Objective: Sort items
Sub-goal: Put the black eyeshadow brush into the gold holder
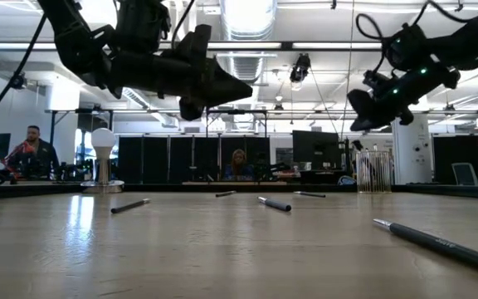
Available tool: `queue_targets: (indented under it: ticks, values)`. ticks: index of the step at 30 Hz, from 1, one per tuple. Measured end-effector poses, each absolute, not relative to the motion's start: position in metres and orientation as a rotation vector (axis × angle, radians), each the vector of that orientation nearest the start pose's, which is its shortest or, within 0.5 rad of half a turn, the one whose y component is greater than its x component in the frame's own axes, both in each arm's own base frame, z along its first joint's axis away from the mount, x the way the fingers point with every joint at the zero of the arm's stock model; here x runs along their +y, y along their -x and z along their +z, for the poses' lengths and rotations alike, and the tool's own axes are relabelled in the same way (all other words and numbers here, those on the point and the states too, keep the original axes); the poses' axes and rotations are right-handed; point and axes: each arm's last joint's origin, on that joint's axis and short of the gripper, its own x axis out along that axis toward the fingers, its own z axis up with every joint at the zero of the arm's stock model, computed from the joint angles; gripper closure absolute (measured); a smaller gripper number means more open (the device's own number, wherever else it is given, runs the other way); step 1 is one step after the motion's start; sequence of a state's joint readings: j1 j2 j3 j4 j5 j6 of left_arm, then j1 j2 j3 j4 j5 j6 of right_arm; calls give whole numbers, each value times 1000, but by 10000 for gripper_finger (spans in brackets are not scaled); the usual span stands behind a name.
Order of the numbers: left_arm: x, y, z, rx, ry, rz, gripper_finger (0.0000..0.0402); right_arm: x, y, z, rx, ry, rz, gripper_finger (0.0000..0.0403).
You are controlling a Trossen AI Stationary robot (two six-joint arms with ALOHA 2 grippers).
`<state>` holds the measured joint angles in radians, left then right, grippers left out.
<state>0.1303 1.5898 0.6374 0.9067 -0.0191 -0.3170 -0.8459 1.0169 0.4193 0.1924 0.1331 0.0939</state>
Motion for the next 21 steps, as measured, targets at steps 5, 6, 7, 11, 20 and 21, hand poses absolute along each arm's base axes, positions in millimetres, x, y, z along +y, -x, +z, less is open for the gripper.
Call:
queue_targets:
  ticks: [5,6,7,11,20,21]
  values:
    - [42,-314,200,55,337,177,399,-122,-141,188,290,-232,-823,393]
    - [43,-315,201,55,348,179,400,-115,-141,184,270,-241,-792,394]
    - [43,-317,203,50,366,179,401,-107,-142,180,247,-247,-760,394]
    - [45,-321,210,29,404,160,398,-79,-143,166,146,-263,-616,394]
    - [29,-329,209,381,415,240,401,-39,-142,149,49,-285,-488,394]
    - [24,-329,209,433,413,262,401,-36,-142,149,54,-284,-481,394]
